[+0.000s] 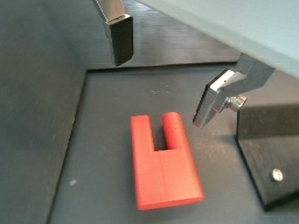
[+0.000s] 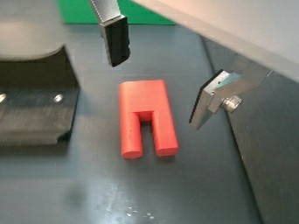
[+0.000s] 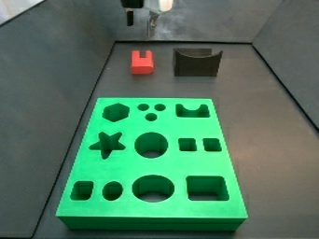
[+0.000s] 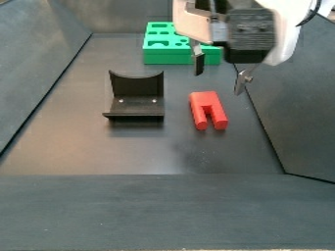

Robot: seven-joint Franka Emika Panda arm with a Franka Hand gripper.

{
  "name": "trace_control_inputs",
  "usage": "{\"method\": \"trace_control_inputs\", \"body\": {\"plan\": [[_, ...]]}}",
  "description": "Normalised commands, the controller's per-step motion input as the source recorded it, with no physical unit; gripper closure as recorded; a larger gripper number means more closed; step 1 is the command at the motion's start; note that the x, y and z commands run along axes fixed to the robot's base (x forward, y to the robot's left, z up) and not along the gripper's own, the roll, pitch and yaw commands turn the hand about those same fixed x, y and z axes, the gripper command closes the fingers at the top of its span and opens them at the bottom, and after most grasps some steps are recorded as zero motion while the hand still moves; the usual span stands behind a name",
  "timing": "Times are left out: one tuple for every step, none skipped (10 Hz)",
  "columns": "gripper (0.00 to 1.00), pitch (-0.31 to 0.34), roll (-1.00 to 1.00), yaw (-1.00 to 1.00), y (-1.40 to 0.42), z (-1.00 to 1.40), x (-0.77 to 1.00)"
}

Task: Pick up the square-circle object. Move up. Rotate the square-circle object. Place the square-circle object on the fixture. Regrasp the square-circle object. Move to above the board. Insert the square-circle object.
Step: Rotate the square-circle object.

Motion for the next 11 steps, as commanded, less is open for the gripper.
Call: {"method": "trace_control_inputs", "body": {"plan": [[0.0,-0.018,0.0,1.0,0.0,-0.02,0.04],[0.0,-0.019,0.0,1.0,0.0,-0.02,0.04],[0.0,-0.021,0.0,1.0,0.0,-0.02,0.04],[0.0,-0.023,0.0,1.0,0.0,-0.02,0.04],[0.0,-0.027,0.0,1.0,0.0,-0.02,0.04],[0.0,-0.03,0.0,1.0,0.0,-0.02,0.04],[0.0,-0.038,0.0,1.0,0.0,-0.02,0.04],[0.0,-0.043,0.0,1.0,0.0,-0.02,0.04],[0.0,-0.054,0.0,0.94,0.0,-0.02,0.04],[0.0,-0.054,0.0,0.7,0.0,-0.02,0.03],[0.0,-0.053,0.0,0.4,0.0,-0.02,0.03]]}}
